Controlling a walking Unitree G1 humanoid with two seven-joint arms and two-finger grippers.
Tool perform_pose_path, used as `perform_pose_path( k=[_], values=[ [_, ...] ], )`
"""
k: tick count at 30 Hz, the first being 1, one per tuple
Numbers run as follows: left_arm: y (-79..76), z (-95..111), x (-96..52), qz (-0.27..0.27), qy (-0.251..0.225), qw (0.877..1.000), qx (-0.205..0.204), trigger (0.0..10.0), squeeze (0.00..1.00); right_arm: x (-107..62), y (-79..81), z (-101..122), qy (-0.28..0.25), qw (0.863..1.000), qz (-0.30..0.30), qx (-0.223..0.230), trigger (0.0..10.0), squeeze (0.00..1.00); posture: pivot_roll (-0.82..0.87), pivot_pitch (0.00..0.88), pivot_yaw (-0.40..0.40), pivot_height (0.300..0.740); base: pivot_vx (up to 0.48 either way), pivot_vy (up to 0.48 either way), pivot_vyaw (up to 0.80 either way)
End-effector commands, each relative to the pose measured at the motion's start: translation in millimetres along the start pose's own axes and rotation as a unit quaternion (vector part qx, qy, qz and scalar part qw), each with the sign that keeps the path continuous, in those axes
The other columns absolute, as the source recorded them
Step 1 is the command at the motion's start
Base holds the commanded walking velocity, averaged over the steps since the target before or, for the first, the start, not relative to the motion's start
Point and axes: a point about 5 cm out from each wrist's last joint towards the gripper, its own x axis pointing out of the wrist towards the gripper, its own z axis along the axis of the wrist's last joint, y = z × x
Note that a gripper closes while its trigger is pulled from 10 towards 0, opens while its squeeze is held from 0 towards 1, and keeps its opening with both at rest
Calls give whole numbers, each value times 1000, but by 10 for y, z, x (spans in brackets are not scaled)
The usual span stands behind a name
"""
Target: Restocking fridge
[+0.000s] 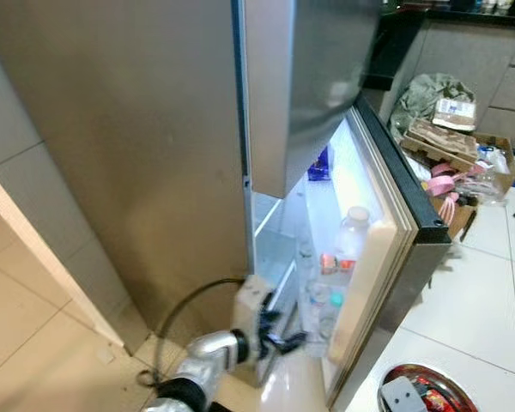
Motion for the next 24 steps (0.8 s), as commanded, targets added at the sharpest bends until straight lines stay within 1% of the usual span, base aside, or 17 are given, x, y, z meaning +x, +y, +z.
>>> perform_pose_path(
  k=[1, 2, 3, 5, 7, 8, 10, 12, 15, 17, 24],
  values=[
    [63, -168, -90, 32, 19, 999, -13, 10000, 357, -5, 36, -15, -2, 1000, 9, -6, 10000, 0, -149, 142, 38, 740, 0, 0, 0],
    [102, -210, -135, 45, 20, 999, -23, 10000, 357, 1, 46, -2, -5, 1000, 13, -9, 10000, 0, -149, 142, 38, 740, 0, 0, 0],
    [157, -341, -242, 65, 32, 997, -31, 10000, 0, 15, 84, 31, -12, 999, 28, -17, 10000, 0, -143, 135, 37, 740, 0, 0, 0],
    [163, -369, -263, 68, 36, 997, -30, 10000, 0, 18, 93, 37, -13, 999, 31, -18, 10000, 0, -143, 135, 37, 740, 0, 0, 0],
    [199, -572, -400, 97, 55, 993, -49, 10000, 0, 40, 133, 117, -33, 998, 47, -32, 10000, 0, -141, 126, 35, 740, 0, 0, 0],
    [199, -572, -400, 97, 55, 993, -49, 10000, 0, 40, 133, 117, -33, 998, 47, -32, 10000, 0, -141, 126, 35, 740, 0, 0, 0],
    [221, -753, -521, 130, 74, 987, -54, 10000, 0, 62, 161, 201, -50, 996, 60, -48, 10000, 0, -140, 124, 35, 740, 0, 0, 0],
    [242, -894, -622, 165, 94, 980, -51, 10000, 0, 85, 177, 272, -60, 994, 69, -53, 10000, 0, -139, 120, 32, 740, 0, 0, 0],
    [265, -1030, -733, 200, 114, 972, -54, 10000, 0, 109, 211, 351, -72, 992, 86, -53, 10000, 0, -136, 117, 29, 740, 0, 0, 0],
    [271, -1062, -767, 210, 115, 969, -57, 10000, 0, 115, 236, 381, -77, 990, 100, -58, 10000, 0, -134, 116, 27, 740, 0, 0, 0],
    [273, -1074, -788, 214, 115, 968, -58, 10000, 0, 129, 309, 487, -96, 983, 137, -74, 10000, 0, -131, 116, 27, 740, 0, 0, 0]
  ],
)
